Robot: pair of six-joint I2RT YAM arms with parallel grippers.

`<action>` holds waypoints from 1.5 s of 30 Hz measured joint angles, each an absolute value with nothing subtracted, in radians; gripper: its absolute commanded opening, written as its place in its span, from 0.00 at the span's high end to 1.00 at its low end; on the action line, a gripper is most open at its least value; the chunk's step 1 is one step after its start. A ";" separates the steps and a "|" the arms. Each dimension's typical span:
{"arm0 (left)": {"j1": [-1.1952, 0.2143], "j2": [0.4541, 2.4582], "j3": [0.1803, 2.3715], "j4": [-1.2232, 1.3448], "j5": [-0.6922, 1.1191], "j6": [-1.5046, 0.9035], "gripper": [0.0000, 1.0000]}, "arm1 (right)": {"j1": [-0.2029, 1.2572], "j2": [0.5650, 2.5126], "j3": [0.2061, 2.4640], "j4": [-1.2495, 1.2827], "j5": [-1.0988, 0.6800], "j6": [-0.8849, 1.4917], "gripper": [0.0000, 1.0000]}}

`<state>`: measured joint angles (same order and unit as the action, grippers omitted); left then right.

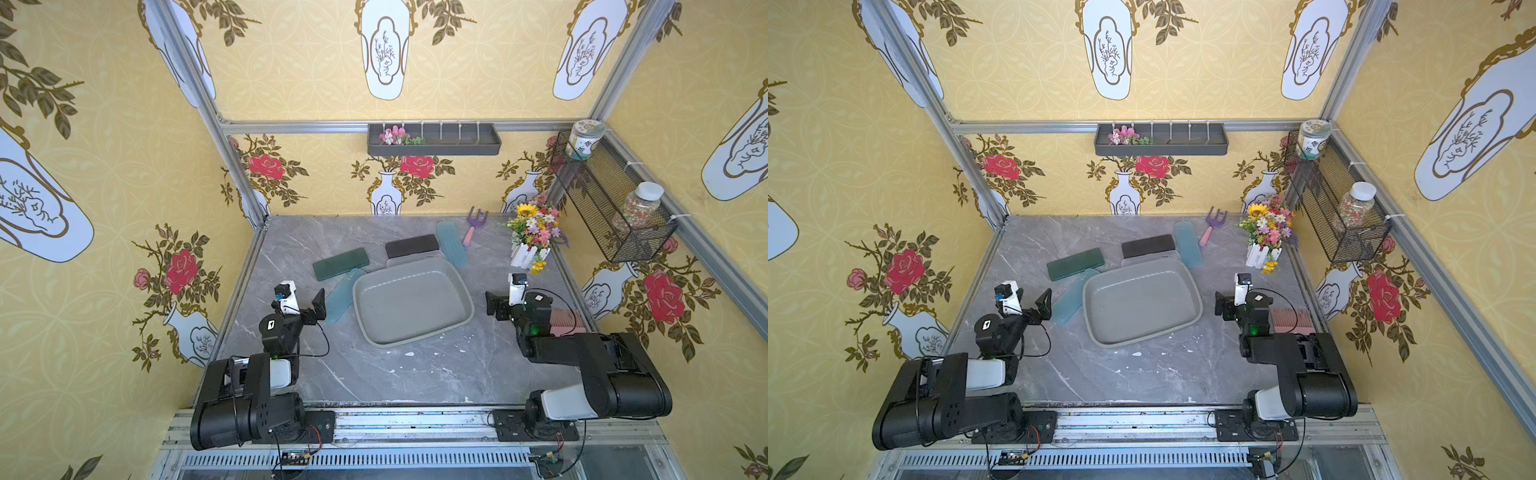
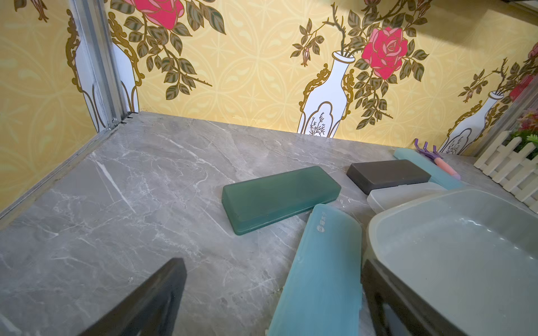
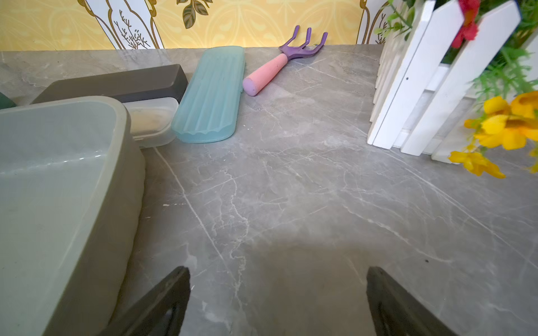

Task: Put the pencil case into the storage box
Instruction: Pick up the pencil case from the center of the board.

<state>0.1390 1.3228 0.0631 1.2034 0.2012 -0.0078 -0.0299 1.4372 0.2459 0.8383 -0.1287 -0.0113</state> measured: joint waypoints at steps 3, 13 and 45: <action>0.139 1.322 0.063 1.203 0.201 -0.008 0.00 | -0.030 1.437 0.246 0.838 -0.129 -0.011 0.03; 0.139 1.320 0.061 1.203 0.201 -0.008 0.00 | -0.032 1.437 0.246 0.838 -0.129 -0.011 0.03; 0.059 1.148 0.237 0.858 0.005 -0.011 0.00 | -0.041 1.299 0.509 0.463 0.024 0.070 0.03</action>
<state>0.0589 1.1477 0.2375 0.8581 0.0051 -0.0113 -0.0406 1.2987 0.5091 0.4633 0.0238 0.0696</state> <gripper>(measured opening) 0.999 0.971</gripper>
